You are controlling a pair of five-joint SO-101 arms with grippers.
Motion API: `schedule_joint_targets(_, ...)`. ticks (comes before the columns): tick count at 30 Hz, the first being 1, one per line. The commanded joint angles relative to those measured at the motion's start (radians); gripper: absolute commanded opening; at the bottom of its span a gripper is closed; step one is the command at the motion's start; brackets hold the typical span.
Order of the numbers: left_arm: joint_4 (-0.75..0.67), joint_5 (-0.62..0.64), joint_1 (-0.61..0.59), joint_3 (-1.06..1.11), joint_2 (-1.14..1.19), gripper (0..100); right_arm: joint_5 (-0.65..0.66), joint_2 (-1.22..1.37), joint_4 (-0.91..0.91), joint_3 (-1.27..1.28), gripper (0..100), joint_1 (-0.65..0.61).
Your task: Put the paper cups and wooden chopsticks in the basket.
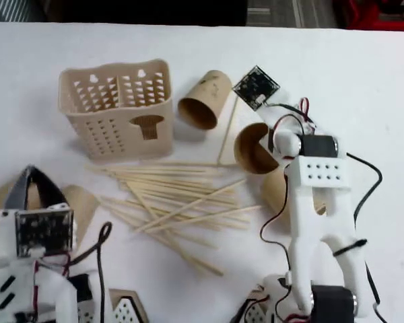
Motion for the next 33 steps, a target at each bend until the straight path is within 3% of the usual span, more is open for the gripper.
schedule_joint_targets(1,0.057,-0.006,-0.096,-0.132,0.104,13,-0.009,-0.064,0.033,-0.006,1.8,0.007)
schedule_joint_targets(9,0.33,-0.002,-0.147,-0.488,0.533,15,-0.011,-0.062,0.051,-0.005,1.8,0.012)
schedule_joint_targets(15,0.493,0.0,-0.265,-0.651,0.633,19,-0.051,-0.071,0.102,-0.014,1.8,0.008)
schedule_joint_targets(19,0.493,-0.002,-0.42,-0.62,0.641,27,-0.051,-0.071,0.102,-0.012,1.8,0.012)
schedule_joint_targets(23,0.479,-0.009,-0.51,-0.502,0.671,28,-0.051,-0.071,0.104,-0.009,1.8,0.008)
schedule_joint_targets(33,0.209,-0.008,-0.647,-0.227,0.894,31,-0.046,-0.064,0.116,-0.005,1.8,0.012)
